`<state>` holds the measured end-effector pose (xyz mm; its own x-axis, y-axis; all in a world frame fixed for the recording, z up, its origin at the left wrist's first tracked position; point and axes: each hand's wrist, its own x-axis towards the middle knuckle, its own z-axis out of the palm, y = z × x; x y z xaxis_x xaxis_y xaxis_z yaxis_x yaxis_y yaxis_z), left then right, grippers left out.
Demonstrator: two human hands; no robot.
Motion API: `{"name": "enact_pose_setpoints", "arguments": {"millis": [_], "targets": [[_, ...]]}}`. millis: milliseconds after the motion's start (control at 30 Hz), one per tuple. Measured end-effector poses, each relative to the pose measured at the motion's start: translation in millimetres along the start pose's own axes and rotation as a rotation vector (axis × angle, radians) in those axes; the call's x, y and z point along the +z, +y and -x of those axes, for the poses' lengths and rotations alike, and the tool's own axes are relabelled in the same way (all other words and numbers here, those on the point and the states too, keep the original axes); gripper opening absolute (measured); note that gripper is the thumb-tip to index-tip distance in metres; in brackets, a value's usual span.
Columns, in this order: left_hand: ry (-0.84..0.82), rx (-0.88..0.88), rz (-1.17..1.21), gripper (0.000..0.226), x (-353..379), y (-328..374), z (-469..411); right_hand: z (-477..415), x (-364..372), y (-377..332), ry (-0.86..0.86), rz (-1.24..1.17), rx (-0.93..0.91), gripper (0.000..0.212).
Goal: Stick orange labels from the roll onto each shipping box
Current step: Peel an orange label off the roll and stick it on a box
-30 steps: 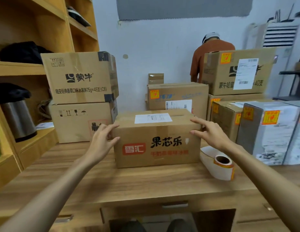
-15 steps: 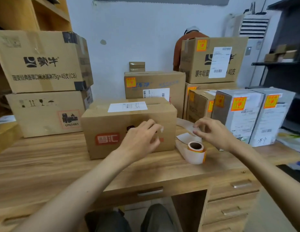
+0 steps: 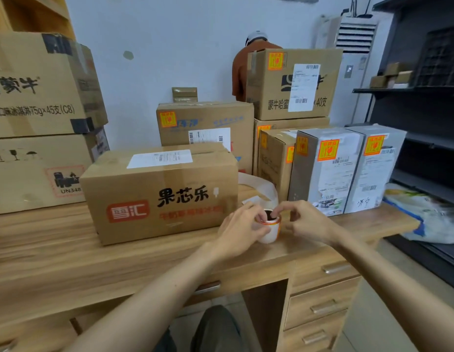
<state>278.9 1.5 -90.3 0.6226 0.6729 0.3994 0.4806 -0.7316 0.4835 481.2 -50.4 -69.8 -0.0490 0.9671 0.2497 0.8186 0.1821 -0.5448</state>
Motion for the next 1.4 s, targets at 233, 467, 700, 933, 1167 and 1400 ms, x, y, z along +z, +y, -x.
{"name": "enact_pose_setpoints", "arguments": {"millis": [233,467,700,933,1167,1400], "targets": [[-0.007,-0.016,-0.036,0.013,-0.6,-6.2,2.9,-1.0,8.1,-2.3,0.02,0.009,-0.037,0.02],[0.029,-0.005,-0.034,0.025,-1.8,-16.0,8.8,-5.4,18.7,6.8,0.046,0.031,-0.001,0.024],[0.009,-0.033,0.076,0.014,5.2,-19.9,5.0,-3.1,22.6,10.2,0.076,0.018,-0.003,0.016],[0.029,-0.056,0.055,0.009,-6.1,-34.5,5.1,4.3,14.8,15.2,0.054,0.1,0.044,0.018],[-0.009,-0.047,-0.118,0.011,-18.7,-30.0,2.2,6.0,25.8,12.2,0.143,0.175,-0.007,0.015],[-0.127,0.017,-0.049,0.065,-12.3,-16.8,-15.6,7.7,27.8,9.8,0.141,0.171,-0.014,0.018]]}}
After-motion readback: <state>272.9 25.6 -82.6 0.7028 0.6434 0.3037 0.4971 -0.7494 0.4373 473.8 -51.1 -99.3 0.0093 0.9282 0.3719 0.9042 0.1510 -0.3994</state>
